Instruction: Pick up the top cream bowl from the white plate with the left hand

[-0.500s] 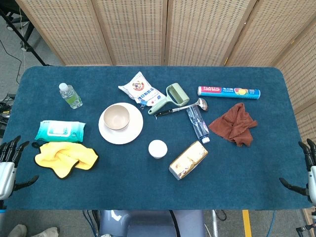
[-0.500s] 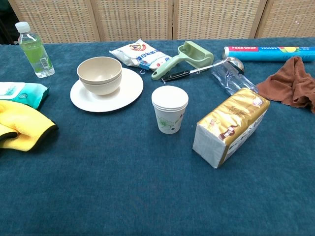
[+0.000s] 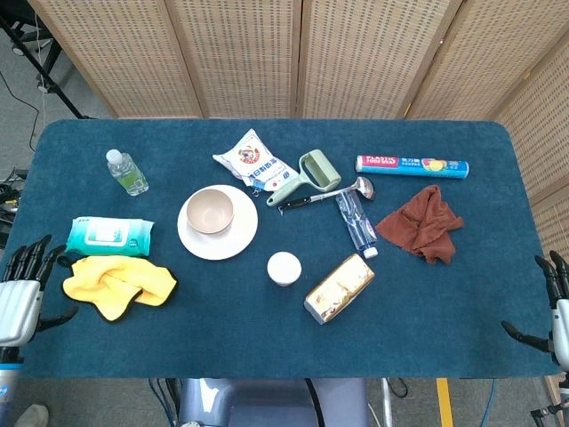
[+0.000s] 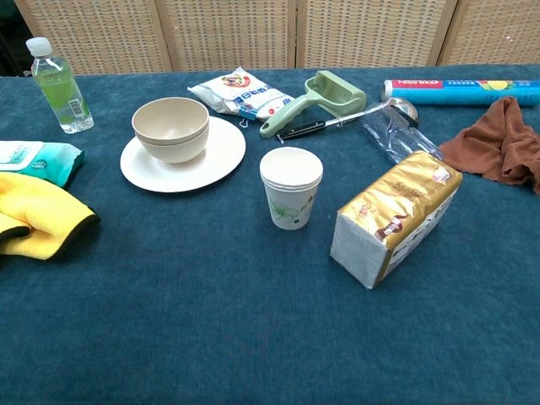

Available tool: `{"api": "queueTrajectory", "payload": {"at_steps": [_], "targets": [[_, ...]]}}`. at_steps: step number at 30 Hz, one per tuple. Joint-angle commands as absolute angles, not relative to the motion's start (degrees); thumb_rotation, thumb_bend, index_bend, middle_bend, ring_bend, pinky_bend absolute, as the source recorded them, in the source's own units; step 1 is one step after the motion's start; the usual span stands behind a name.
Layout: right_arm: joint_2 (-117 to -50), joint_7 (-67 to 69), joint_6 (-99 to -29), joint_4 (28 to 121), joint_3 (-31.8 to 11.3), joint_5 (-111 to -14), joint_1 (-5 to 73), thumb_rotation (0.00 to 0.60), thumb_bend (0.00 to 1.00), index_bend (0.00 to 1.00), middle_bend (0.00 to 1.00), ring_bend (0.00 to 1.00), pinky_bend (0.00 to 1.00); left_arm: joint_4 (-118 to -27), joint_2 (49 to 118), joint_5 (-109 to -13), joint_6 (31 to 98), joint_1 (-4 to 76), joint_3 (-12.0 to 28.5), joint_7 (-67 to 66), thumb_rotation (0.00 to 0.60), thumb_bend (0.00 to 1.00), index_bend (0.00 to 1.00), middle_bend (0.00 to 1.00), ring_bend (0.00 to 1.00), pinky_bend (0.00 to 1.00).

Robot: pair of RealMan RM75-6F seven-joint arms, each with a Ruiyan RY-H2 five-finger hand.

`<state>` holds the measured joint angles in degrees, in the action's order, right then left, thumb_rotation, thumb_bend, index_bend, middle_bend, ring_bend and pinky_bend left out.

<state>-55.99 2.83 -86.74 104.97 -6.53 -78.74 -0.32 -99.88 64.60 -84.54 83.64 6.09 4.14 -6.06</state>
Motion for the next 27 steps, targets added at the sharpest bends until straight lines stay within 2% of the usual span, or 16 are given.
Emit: {"api": "queueTrajectory", "payload": {"at_steps": [1, 5, 11, 17, 27], "targets": [[-56.2, 2.6, -86.2, 104.6, -6.7, -78.1, 0.0, 0.6, 0.0, 0.04, 0.0, 0.0, 0.0, -99.5, 65.2, -81.0, 75.6, 12.2, 8.0, -6.3, 0.6, 0.07, 0.28, 0.0, 0.0, 0.0], [-56.9, 1.7, -85.3, 103.7, -7.3, -76.3, 0.5, 0.6, 0.0, 0.04, 0.0, 0.0, 0.0, -97.6, 67.2, -74.9, 67.0, 19.5, 12.6, -9.3, 0.6, 0.12, 0.38, 0.0, 0.0, 0.0], [-57.3, 1.2, -84.6, 103.1, -7.9, -74.3, 0.8, 0.6, 0.0, 0.04, 0.0, 0.0, 0.0, -93.9, 71.5, -66.5, 58.8, 27.5, 16.2, -14.6, 0.6, 0.22, 0.42, 0.0, 0.0, 0.0], [-57.0, 2.3, -83.6, 102.6, -8.3, -72.9, 1.0, 0.6, 0.0, 0.04, 0.0, 0.0, 0.0, -89.5, 76.4, -61.2, 55.9, 33.1, 17.5, -19.9, 0.6, 0.29, 0.43, 0.0, 0.0, 0.0], [-56.7, 3.3, -82.7, 102.2, -8.6, -72.1, 1.2, 0.6, 0.0, 0.04, 0.0, 0.0, 0.0, -83.9, 83.5, -55.4, 53.2, 39.9, 16.8, -27.0, 0.6, 0.3, 0.47, 0.0, 0.0, 0.0]]}}
